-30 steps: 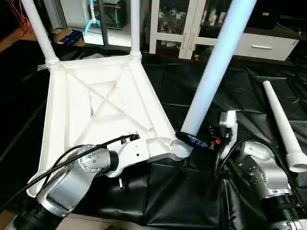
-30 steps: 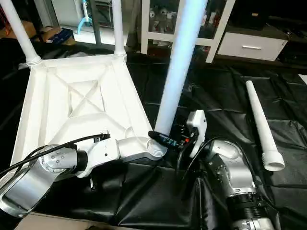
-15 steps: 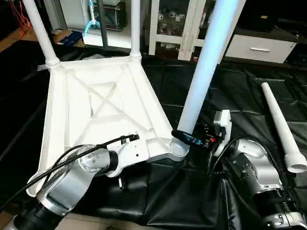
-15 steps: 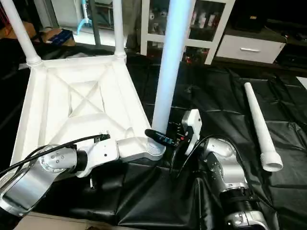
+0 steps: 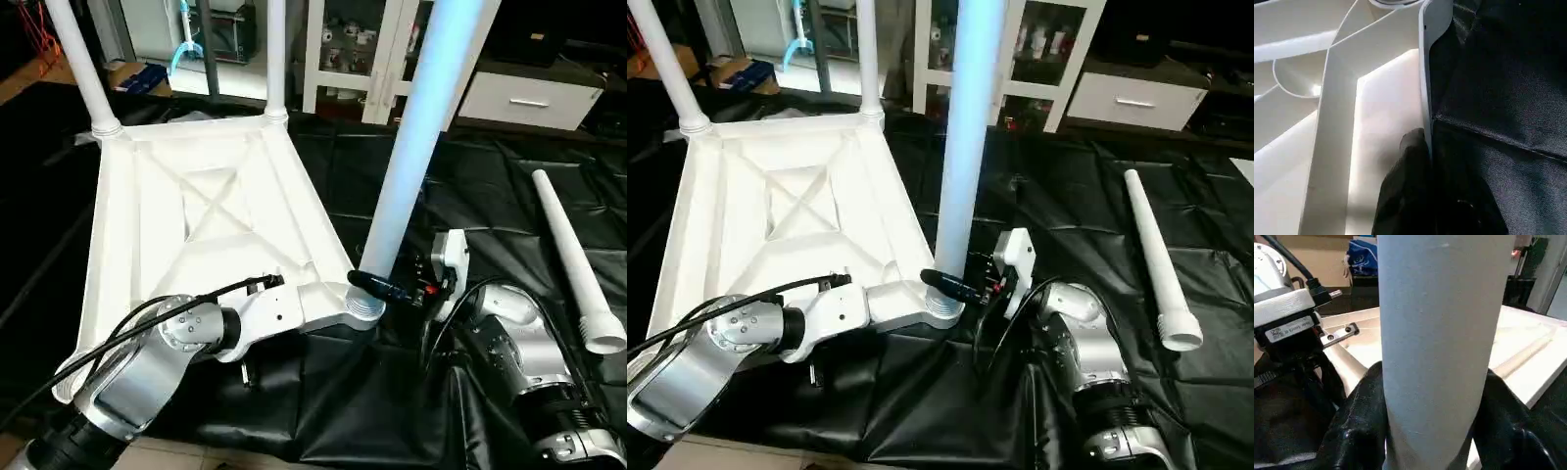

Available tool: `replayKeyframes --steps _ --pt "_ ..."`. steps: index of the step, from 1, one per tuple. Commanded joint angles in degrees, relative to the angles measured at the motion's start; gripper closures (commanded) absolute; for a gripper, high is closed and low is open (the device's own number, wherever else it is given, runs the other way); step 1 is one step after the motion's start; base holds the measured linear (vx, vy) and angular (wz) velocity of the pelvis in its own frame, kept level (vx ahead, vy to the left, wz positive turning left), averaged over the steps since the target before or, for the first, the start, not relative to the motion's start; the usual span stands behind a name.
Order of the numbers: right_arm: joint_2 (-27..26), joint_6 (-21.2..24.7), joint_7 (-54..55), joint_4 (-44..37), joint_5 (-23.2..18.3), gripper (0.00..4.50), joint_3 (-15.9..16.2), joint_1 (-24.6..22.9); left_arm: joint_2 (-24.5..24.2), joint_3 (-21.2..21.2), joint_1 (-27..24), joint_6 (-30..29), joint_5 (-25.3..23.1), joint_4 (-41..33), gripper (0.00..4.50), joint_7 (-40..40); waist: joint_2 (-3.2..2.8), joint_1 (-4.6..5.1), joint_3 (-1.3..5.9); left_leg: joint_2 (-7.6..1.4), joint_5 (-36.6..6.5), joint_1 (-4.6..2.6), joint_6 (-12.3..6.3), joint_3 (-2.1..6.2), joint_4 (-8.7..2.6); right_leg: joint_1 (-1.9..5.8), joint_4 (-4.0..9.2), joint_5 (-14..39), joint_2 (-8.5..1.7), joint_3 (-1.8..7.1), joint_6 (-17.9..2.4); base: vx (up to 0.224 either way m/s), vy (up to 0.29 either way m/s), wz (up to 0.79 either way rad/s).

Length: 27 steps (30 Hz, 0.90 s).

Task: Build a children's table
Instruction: Insert table leg to table base

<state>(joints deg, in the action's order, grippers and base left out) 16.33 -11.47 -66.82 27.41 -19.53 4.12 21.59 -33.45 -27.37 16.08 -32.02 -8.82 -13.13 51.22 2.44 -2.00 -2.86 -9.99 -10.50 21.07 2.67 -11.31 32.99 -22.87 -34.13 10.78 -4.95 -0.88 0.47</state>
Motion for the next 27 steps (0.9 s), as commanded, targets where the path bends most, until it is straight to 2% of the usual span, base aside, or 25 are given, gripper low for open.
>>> replayKeyframes --steps 1,9,14,18,24,27 --pt "-0.27 -0.42 -0.71 1.62 2.23 2.66 1.46 -1.06 -0.31 -2.67 -1.24 -0.57 -1.22 2.93 4.50 0.19 -0.24 0.02 2.20 -2.98 -17.92 -0.61 -2.01 1.45 -4.43 1.18 4.31 16.58 -2.32 1.41 -11.08 0.000 0.000 0.00" --pt "-0.12 0.02 -2.38 1.49 2.72 2.66 3.26 -1.48 -0.34 -2.72 -1.29 -0.66 -1.29 2.86 4.50 0.24 -0.26 0.09 2.06 -3.00 -19.77 -0.64 -1.58 1.54 -4.60 1.00 4.54 18.30 -2.29 1.45 -10.50 0.000 0.000 0.00" --pt "0.60 1.50 -4.66 1.87 4.99 2.66 6.68 -1.25 -0.26 -2.88 -1.12 -0.59 -1.37 3.03 4.50 0.34 -0.34 0.06 2.12 -3.02 -19.14 -0.70 -1.68 1.49 -4.58 0.99 4.43 16.64 -2.25 1.48 -10.79 0.000 0.000 0.00" --pt "0.44 1.13 -5.15 2.77 6.15 2.66 7.89 -0.62 -0.22 -2.91 -1.21 -0.70 -1.39 2.93 4.50 0.33 -0.16 0.14 1.98 -3.03 -20.07 -0.65 -1.43 1.54 -4.74 0.96 4.52 17.15 -2.21 1.45 -10.64 0.000 0.000 0.00" --pt "-0.98 1.04 -3.55 3.88 6.24 2.66 7.42 0.67 -0.21 -2.81 -1.28 -0.78 -1.51 2.85 4.50 0.43 -0.16 0.30 1.91 -3.07 -23.06 -0.70 -0.32 1.81 -4.98 0.71 4.77 20.31 -2.26 1.49 -9.59 0.000 0.000 0.00" --pt "-1.93 1.55 -0.94 5.50 5.42 2.66 5.36 2.08 -0.24 -2.80 -1.26 -0.80 -1.59 2.83 4.50 0.53 -0.19 0.42 1.79 -3.04 -24.17 -0.73 -0.05 1.85 -5.03 0.52 4.94 21.88 -2.30 1.53 -9.41 0.000 0.000 0.00"
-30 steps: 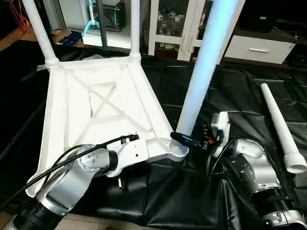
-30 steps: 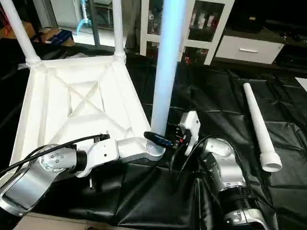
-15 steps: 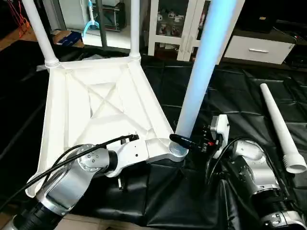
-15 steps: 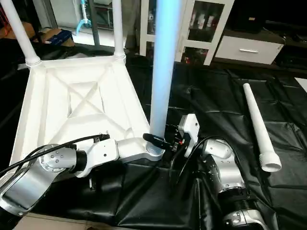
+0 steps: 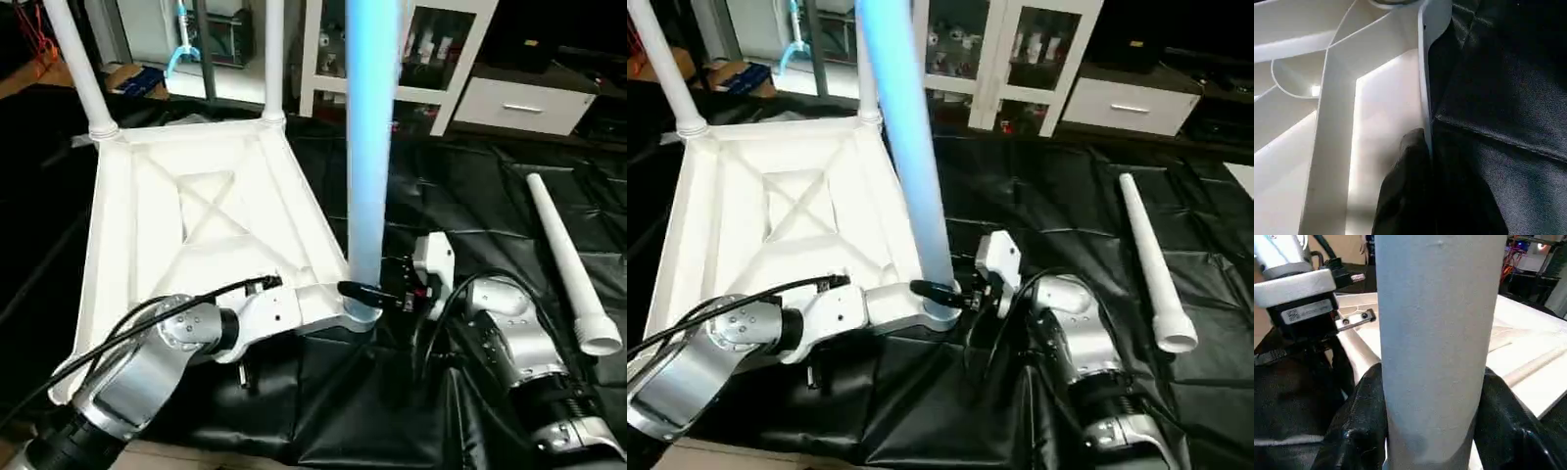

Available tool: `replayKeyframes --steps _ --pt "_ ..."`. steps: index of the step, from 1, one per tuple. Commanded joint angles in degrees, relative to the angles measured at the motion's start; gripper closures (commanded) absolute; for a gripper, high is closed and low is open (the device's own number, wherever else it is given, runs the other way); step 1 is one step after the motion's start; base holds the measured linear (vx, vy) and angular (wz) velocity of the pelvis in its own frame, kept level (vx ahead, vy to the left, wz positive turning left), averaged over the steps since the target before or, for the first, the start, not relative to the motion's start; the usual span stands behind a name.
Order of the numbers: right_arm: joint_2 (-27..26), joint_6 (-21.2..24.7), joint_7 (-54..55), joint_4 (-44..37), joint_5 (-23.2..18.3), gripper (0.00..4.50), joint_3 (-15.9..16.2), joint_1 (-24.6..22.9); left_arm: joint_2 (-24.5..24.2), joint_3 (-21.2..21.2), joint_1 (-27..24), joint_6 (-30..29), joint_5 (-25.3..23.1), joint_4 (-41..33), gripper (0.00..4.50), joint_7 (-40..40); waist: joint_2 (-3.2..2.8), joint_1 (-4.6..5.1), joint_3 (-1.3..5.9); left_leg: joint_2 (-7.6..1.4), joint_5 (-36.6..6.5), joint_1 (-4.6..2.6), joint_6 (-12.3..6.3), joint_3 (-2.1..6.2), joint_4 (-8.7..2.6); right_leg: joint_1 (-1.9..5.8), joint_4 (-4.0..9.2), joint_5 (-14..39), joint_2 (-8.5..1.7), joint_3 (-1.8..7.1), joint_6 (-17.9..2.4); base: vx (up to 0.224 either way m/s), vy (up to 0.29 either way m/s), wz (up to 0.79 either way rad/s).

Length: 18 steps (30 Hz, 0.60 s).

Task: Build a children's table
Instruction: Insert table leg to table base

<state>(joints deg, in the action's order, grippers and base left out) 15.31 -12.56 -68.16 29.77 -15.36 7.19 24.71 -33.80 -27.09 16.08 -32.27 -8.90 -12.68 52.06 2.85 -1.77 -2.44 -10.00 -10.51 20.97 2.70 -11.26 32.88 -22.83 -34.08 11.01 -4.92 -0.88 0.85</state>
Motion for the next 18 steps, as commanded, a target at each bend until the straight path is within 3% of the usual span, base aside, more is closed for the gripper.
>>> replayKeyframes --steps 1,2,7,18 --pt "-1.11 2.92 0.84 3.49 0.93 2.66 1.76 -0.75 0.12 -3.07 -1.25 -0.55 -1.53 2.39 4.50 -0.31 -0.62 0.20 1.32 -3.06 -24.91 -0.74 0.23 1.86 -4.97 0.36 5.00 22.83 -2.38 1.55 -9.45 0.000 0.000 0.00" --pt "-1.49 4.04 2.12 4.72 -0.15 2.66 0.02 0.16 0.11 -3.07 -1.26 -0.58 -1.53 2.37 4.50 -0.27 -0.66 0.35 1.23 -3.02 -25.75 -0.64 0.49 1.97 -5.04 0.34 5.11 23.98 -2.37 1.54 -9.13 0.000 0.000 0.00" --pt "-1.24 5.59 3.18 7.34 -1.70 2.66 -2.80 0.95 0.11 -3.11 -1.24 -0.70 -1.53 2.30 4.50 -0.21 -0.73 0.46 1.20 -3.03 -27.66 -0.80 1.11 2.16 -5.14 0.01 5.38 26.17 -2.42 1.51 -8.32 0.000 0.000 0.00" --pt "-0.21 6.42 3.58 8.96 -3.62 2.66 -5.82 -0.68 0.15 -2.97 -1.51 -0.82 -1.56 2.10 4.50 -0.35 -0.70 0.27 1.04 -3.13 -27.90 -0.79 1.07 2.08 -5.27 -0.19 5.56 26.07 -2.50 1.63 -8.23 0.000 0.000 0.00"
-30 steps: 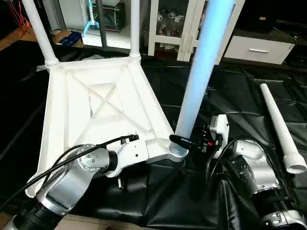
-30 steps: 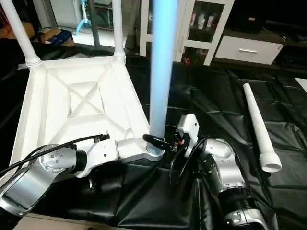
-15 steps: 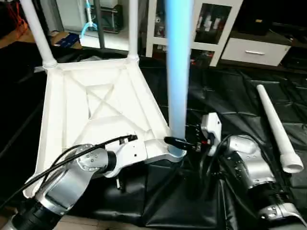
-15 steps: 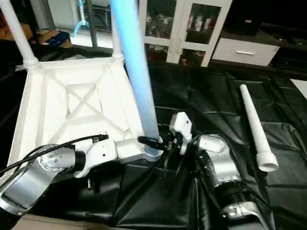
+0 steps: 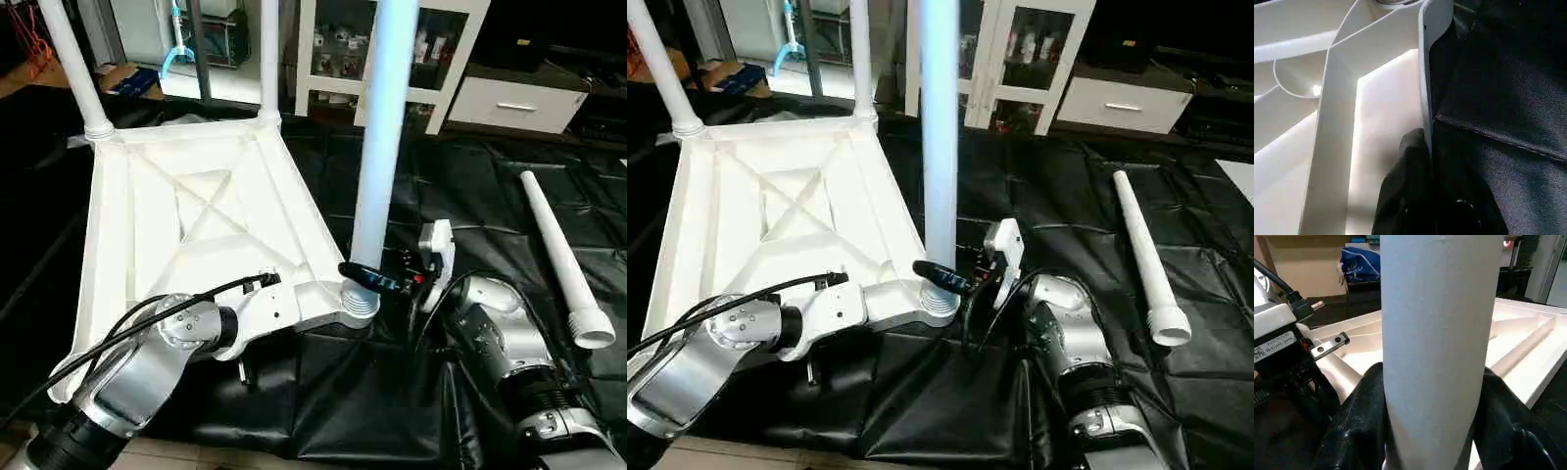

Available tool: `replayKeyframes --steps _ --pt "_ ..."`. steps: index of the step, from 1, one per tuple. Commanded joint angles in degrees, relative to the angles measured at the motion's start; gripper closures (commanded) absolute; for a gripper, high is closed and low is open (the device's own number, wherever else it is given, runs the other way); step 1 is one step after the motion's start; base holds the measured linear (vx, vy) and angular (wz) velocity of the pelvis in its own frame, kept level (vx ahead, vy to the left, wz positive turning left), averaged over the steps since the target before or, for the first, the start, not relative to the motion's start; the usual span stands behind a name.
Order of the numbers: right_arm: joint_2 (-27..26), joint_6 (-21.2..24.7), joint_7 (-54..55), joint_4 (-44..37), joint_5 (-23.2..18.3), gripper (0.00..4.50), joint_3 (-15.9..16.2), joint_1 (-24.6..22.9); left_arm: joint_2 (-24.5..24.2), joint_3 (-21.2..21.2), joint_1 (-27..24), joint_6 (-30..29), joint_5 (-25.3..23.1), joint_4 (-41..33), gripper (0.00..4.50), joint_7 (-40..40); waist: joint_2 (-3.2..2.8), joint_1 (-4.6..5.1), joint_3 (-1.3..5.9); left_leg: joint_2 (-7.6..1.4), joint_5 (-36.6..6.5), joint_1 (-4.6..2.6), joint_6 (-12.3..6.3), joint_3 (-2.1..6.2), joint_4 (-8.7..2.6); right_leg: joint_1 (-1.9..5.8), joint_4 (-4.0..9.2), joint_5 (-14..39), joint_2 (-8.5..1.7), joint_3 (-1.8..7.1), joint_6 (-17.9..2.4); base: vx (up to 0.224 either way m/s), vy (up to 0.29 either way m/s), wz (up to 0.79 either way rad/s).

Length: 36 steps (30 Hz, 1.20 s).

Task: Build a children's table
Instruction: Insert table leg to table base

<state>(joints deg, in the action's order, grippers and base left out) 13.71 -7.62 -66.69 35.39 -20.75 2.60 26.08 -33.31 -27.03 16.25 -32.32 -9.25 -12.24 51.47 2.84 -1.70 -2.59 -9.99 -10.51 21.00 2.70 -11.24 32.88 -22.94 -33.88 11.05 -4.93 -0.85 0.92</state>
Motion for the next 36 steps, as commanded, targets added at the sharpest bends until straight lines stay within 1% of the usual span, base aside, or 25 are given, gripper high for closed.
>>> replayKeyframes --steps 1,2,3,4,6,7,9,10,11,12,14,15,20,21,22,24,26,27,28,29,31,32,34,35,36 --pt "1.39 1.44 2.15 3.34 1.73 2.66 -1.31 -2.09 -0.35 -3.03 -1.69 -0.78 -1.21 1.66 4.50 0.25 -0.69 0.19 1.19 -3.13 -28.18 -0.89 1.09 2.06 -5.27 -0.15 5.43 26.45 -2.50 1.60 -8.15 0.000 0.000 0.00" --pt "1.43 1.26 2.39 3.37 1.50 2.66 -1.67 -2.34 -0.35 -3.00 -1.71 -0.80 -1.20 1.64 4.50 0.23 -0.65 0.23 1.17 -3.14 -28.30 -0.86 1.11 2.09 -5.30 -0.15 5.43 26.65 -2.49 1.58 -8.09 0.000 0.000 0.00" --pt "1.46 0.82 3.25 3.12 0.50 2.66 -2.93 -3.19 -0.33 -2.93 -1.76 -0.85 -1.19 1.61 4.50 0.18 -0.71 0.21 1.15 -3.15 -28.49 -0.84 1.19 2.13 -5.34 -0.17 5.47 26.89 -2.51 1.59 -7.93 0.000 0.000 0.00" --pt "1.46 0.82 3.25 3.12 0.50 2.66 -2.93 -3.19 -0.33 -2.93 -1.76 -0.85 -1.19 1.61 4.50 0.18 -0.75 0.17 1.17 -3.18 -28.69 -0.96 1.19 2.10 -5.35 -0.26 5.54 26.66 -2.50 1.62 -7.83 0.000 0.000 0.00" --pt "1.44 0.27 4.21 2.19 -0.47 2.66 -4.21 -4.62 -0.32 -2.85 -1.78 -0.88 -1.19 1.64 4.50 0.14 -0.78 0.19 1.13 -3.18 -29.26 -1.00 1.26 2.11 -5.47 -0.25 5.63 26.31 -2.38 1.54 -7.80 0.000 0.000 0.00" --pt "1.47 0.17 4.42 1.80 -0.64 2.66 -4.46 -5.31 -0.27 -2.82 -1.72 -0.86 -1.19 1.75 4.50 0.11 -0.81 0.16 1.28 -3.19 -28.43 -0.94 1.21 2.11 -5.57 -0.03 5.54 24.88 -2.36 1.48 -7.93 0.000 0.000 0.00" --pt "1.39 -0.05 4.92 0.82 -0.99 2.66 -4.97 -7.00 -0.16 -2.78 -1.61 -0.80 -1.21 1.97 4.50 0.03 -0.96 0.13 1.31 -3.24 -27.09 -0.94 1.01 1.97 -5.71 0.07 5.45 22.14 -2.22 1.47 -8.52 0.000 0.000 0.00" --pt "1.39 -0.05 4.92 0.82 -0.99 2.66 -4.97 -7.00 -0.16 -2.78 -1.61 -0.80 -1.21 1.97 4.50 0.03 -0.96 0.09 1.23 -3.26 -27.12 -0.95 1.00 1.90 -5.71 -0.01 5.50 21.82 -2.19 1.50 -8.62 0.000 0.000 0.00" --pt "1.30 -0.19 5.25 0.10 -1.08 2.66 -5.12 -8.08 -0.10 -2.77 -1.57 -0.76 -1.22 2.07 4.50 -0.04 -0.88 0.09 1.22 -3.21 -27.49 -1.04 0.99 1.83 -5.66 -0.05 5.53 21.95 -2.19 1.52 -8.72 0.000 0.000 0.00" --pt "1.30 -0.19 5.25 0.10 -1.08 2.66 -5.12 -8.08 -0.10 -2.77 -1.57 -0.76 -1.22 2.07 4.50 -0.04 -0.90 0.02 1.15 -3.21 -28.15 -1.16 1.02 1.81 -5.67 -0.18 5.65 22.82 -2.22 1.56 -8.61 0.000 0.000 0.00" --pt "1.21 -0.31 5.49 -1.58 -1.05 2.66 -4.88 -10.16 -0.08 -2.77 -1.53 -0.73 -1.18 2.13 4.50 -0.19 -0.84 -0.04 1.09 -3.21 -27.97 -1.03 1.01 1.84 -5.73 -0.09 5.70 23.04 -2.27 1.62 -8.32 0.000 0.000 0.00" --pt "1.20 -0.34 5.55 -2.05 -1.04 2.66 -4.76 -10.67 -0.08 -2.77 -1.51 -0.72 -1.14 2.14 4.50 -0.25 -0.84 -0.13 1.13 -3.23 -27.83 -1.11 1.02 1.82 -5.72 -0.12 5.72 23.06 -2.29 1.64 -8.14 0.000 0.000 0.00" --pt "1.15 -0.34 5.69 -6.78 -0.65 2.66 -3.18 -14.73 0.18 -2.66 -1.45 -0.63 -1.08 2.39 4.50 -0.74 -0.69 -0.22 0.96 -3.25 -27.61 -1.03 0.82 1.80 -5.83 -0.19 5.85 23.63 -2.26 1.73 -7.48 0.000 0.000 0.00" --pt "1.20 -0.15 5.67 -7.80 -0.57 2.66 -2.66 -15.56 0.21 -2.64 -1.48 -0.63 -1.07 2.40 4.50 -0.78 -0.74 -0.35 1.07 -3.28 -27.05 -1.09 0.77 1.78 -5.83 -0.11 5.81 23.11 -2.30 1.76 -7.42 0.000 0.000 0.00" --pt "1.27 0.09 5.65 -8.72 -0.41 2.66 -2.16 -16.31 0.27 -2.63 -1.49 -0.61 -1.07 2.44 4.50 -0.85 -0.65 -0.40 1.03 -3.30 -26.45 -1.11 0.65 1.69 -5.82 -0.15 5.78 22.11 -2.22 1.81 -7.55 0.000 0.000 0.00" --pt "1.41 0.46 5.42 -9.60 -0.12 2.66 -1.51 -17.06 0.40 -2.63 -1.46 -0.60 -1.06 2.54 4.50 -0.95 -0.67 -0.44 1.08 -3.31 -25.82 -1.08 0.54 1.63 -5.83 -0.05 5.65 21.09 -2.16 1.81 -7.76 0.000 0.000 0.00" --pt "1.47 0.59 5.26 -9.79 0.02 2.66 -1.22 -17.25 0.47 -2.66 -1.45 -0.62 -1.05 2.55 4.50 -0.99 -0.70 -0.47 1.07 -3.32 -25.08 -0.98 0.39 1.58 -5.86 0.07 5.54 19.77 -2.14 1.79 -8.16 0.000 0.000 0.00" --pt "1.74 1.27 4.63 -10.38 0.42 2.66 -0.30 -17.70 0.62 -2.74 -1.42 -0.66 -1.05 2.55 4.50 -1.11 -0.67 -0.49 1.06 -3.32 -24.98 -1.00 0.31 1.54 -5.84 0.10 5.52 19.66 -2.16 1.80 -8.32 0.000 0.000 0.00" --pt "1.98 1.61 4.30 -10.88 0.81 2.66 0.45 -17.91 0.67 -2.77 -1.37 -0.70 -1.00 2.54 4.50 -1.13 -0.53 -0.50 0.99 -3.33 -24.90 -0.94 0.25 1.53 -5.87 0.17 5.57 19.99 -2.17 1.80 -8.23 0.000 0.000 0.00" --pt "2.10 2.25 3.99 -11.35 1.03 2.66 1.22 -18.01 0.72 -2.81 -1.32 -0.72 -0.95 2.53 4.50 -1.15 -0.55 -0.54 0.97 -3.32 -24.86 -0.94 0.26 1.54 -5.88 0.17 5.58 20.38 -2.18 1.82 -8.08 0.000 0.000 0.00" --pt "2.12 2.94 3.85 -11.71 1.00 2.66 1.68 -17.99 0.72 -2.85 -1.31 -0.71 -0.93 2.51 4.50 -1.18 -0.53 -0.52 0.97 -3.30 -24.79 -0.90 0.24 1.57 -5.89 0.22 5.62 20.95 -2.27 1.85 -7.92 0.000 0.000 0.00" --pt "2.22 3.19 3.68 -11.86 1.17 2.66 2.03 -17.93 0.72 -2.85 -1.31 -0.72 -0.91 2.50 4.50 -1.19 -0.43 -0.50 0.97 -3.30 -24.82 -0.85 0.22 1.59 -5.89 0.24 5.64 21.22 -2.32 1.86 -7.88 0.000 0.000 0.00" --pt "2.86 4.13 2.91 -12.36 2.20 2.66 3.72 -17.79 0.73 -2.84 -1.31 -0.72 -0.90 2.50 4.50 -1.22 -0.39 -0.46 0.91 -3.32 -25.06 -0.75 0.44 1.72 -5.97 0.31 5.66 22.04 -2.30 1.81 -7.45 0.000 0.000 0.00" --pt "2.86 4.13 2.91 -12.36 2.20 2.66 3.72 -17.79 0.73 -2.84 -1.31 -0.72 -0.90 2.50 4.50 -1.22 -0.41 -0.49 0.93 -3.32 -24.89 -0.79 0.53 1.72 -5.98 0.28 5.66 21.98 -2.30 1.81 -7.32 0.000 0.000 0.00" --pt "3.12 4.67 2.56 -12.62 2.49 2.66 4.58 -17.83 0.72 -2.86 -1.36 -0.74 -0.92 2.43 4.50 -1.20 -0.38 -0.49 0.92 -3.32 -24.84 -0.79 0.49 1.71 -5.96 0.26 5.67 22.04 -2.34 1.84 -7.29 0.000 0.000 0.00"
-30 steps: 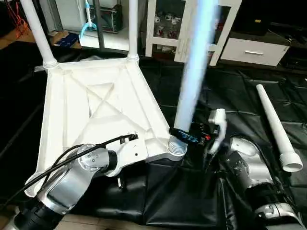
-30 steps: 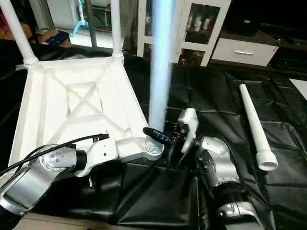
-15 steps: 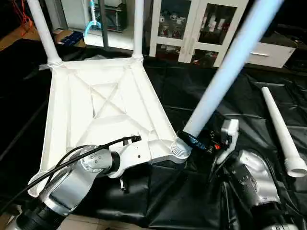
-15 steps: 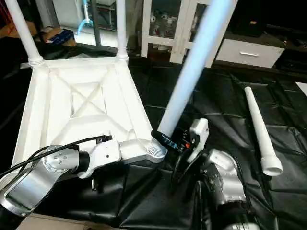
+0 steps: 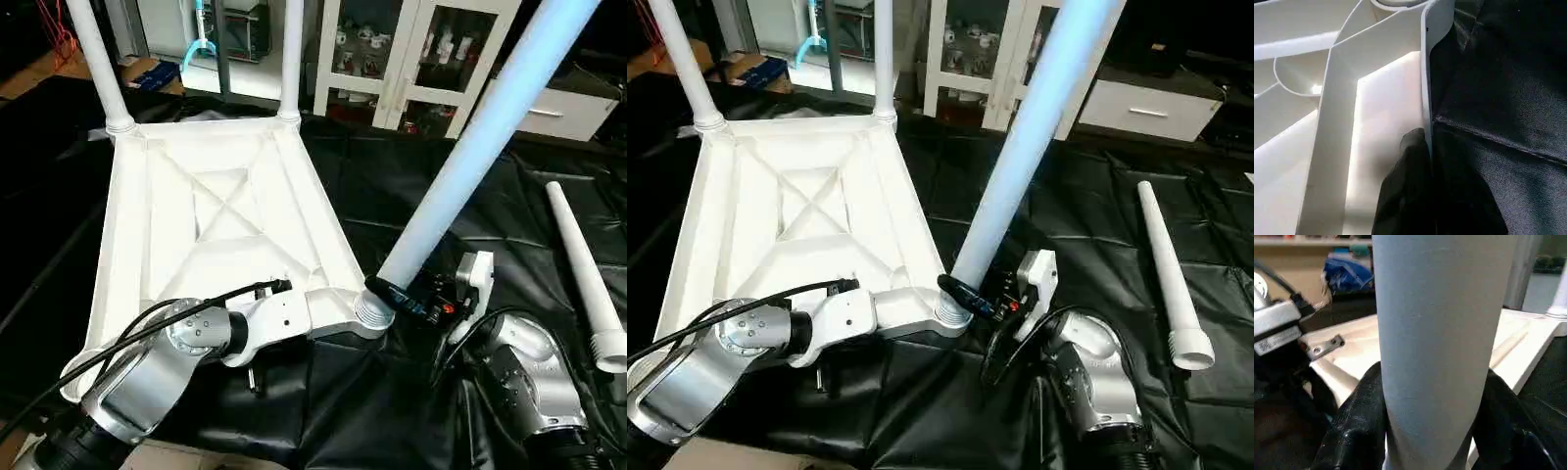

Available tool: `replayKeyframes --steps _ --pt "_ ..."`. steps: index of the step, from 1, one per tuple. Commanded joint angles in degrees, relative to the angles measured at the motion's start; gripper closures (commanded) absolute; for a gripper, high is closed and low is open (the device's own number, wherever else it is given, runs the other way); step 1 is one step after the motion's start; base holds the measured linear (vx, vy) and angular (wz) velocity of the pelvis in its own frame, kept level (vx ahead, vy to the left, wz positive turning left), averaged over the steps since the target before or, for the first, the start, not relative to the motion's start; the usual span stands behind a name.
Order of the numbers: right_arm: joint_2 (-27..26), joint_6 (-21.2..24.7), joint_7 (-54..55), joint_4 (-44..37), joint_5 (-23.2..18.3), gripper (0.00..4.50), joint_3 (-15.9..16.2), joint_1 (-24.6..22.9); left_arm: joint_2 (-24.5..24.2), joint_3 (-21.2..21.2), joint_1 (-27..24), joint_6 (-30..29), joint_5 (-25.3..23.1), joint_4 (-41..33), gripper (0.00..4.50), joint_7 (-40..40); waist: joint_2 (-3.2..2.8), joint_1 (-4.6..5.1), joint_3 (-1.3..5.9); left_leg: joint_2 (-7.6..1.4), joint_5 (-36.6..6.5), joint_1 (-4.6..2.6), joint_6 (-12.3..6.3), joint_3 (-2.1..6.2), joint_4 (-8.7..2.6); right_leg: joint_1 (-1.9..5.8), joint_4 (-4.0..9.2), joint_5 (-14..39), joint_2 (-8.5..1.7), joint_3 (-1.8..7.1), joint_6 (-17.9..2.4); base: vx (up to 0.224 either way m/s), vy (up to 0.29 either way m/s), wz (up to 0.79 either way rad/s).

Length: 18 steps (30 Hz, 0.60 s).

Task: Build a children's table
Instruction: Insert table leg to table base

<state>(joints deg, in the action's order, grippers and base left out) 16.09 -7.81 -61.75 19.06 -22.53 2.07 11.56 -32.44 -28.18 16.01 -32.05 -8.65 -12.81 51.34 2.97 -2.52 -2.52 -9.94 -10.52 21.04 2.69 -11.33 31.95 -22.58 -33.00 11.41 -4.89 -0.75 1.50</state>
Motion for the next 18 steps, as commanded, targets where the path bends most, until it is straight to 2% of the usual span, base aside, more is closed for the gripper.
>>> replayKeyframes --steps 1,5,7,9,12,15,17,18 --pt "0.91 5.51 -2.61 3.51 4.22 2.66 5.58 -3.34 -0.11 -1.69 -1.11 -1.02 -1.53 2.98 4.50 -1.10 -0.32 0.33 0.87 -3.34 -24.65 -0.86 0.38 1.73 -4.95 -0.13 4.84 21.54 -2.37 1.77 -7.83 0.000 0.000 0.00" --pt "1.41 7.70 -2.94 3.05 4.32 2.66 6.59 -3.51 -0.11 -1.68 -1.29 -0.87 -1.55 2.89 4.50 -1.22 -0.47 0.33 0.93 -3.41 -24.18 -0.85 0.54 1.77 -5.03 -0.03 4.65 19.68 -2.25 1.72 -8.19 0.000 0.000 0.00" --pt "1.37 8.25 -2.55 3.64 4.67 2.66 6.91 -3.41 -0.02 -1.75 -1.29 -0.78 -1.55 2.95 4.50 -1.24 -0.60 0.36 0.88 -3.45 -24.90 -1.01 0.83 1.77 -5.07 -0.15 4.64 19.14 -2.17 1.71 -8.39 0.000 0.000 0.00" --pt "1.02 8.51 -1.56 4.61 5.10 2.66 6.92 -3.07 0.11 -1.77 -1.24 -0.65 -1.53 3.04 4.50 -1.25 -0.48 0.49 0.83 -3.42 -26.49 -1.08 1.24 1.82 -5.10 -0.20 4.76 20.33 -2.21 1.71 -8.33 0.000 0.000 0.00" --pt "0.49 8.51 1.01 6.26 6.33 2.66 6.76 -2.50 0.41 -1.60 -1.22 -0.45 -1.37 3.16 4.50 -1.31 -0.39 0.72 0.82 -3.38 -28.08 -1.02 1.71 2.09 -5.18 -0.24 5.00 23.40 -2.41 1.71 -7.53 0.000 0.000 0.00" --pt "-0.15 6.80 3.41 8.06 8.01 2.66 6.69 -2.01 0.67 -1.51 -1.21 -0.28 -1.23 3.27 4.50 -1.33 -0.33 1.08 0.46 -3.29 -31.00 -1.03 2.40 2.42 -5.31 -0.54 5.43 28.51 -2.55 1.63 -6.42 0.000 0.000 0.00" --pt "-1.81 5.47 5.40 7.53 6.86 2.66 5.08 -2.24 1.29 -1.09 -1.46 -0.16 -0.67 3.30 4.50 -1.67 -0.33 1.41 0.24 -3.15 -35.70 -1.49 3.12 3.05 -5.28 -1.06 6.26 36.75 -2.86 1.51 -4.04 0.000 0.000 0.00" --pt "-2.61 5.28 6.41 6.72 6.08 2.66 4.26 -2.52 1.61 -0.82 -1.58 -0.27 -0.43 3.36 4.50 -1.96 -0.35 1.49 0.23 -3.14 -36.12 -1.47 3.25 3.24 -5.35 -1.02 6.36 37.78 -2.92 1.48 -3.61 0.000 0.000 0.00"
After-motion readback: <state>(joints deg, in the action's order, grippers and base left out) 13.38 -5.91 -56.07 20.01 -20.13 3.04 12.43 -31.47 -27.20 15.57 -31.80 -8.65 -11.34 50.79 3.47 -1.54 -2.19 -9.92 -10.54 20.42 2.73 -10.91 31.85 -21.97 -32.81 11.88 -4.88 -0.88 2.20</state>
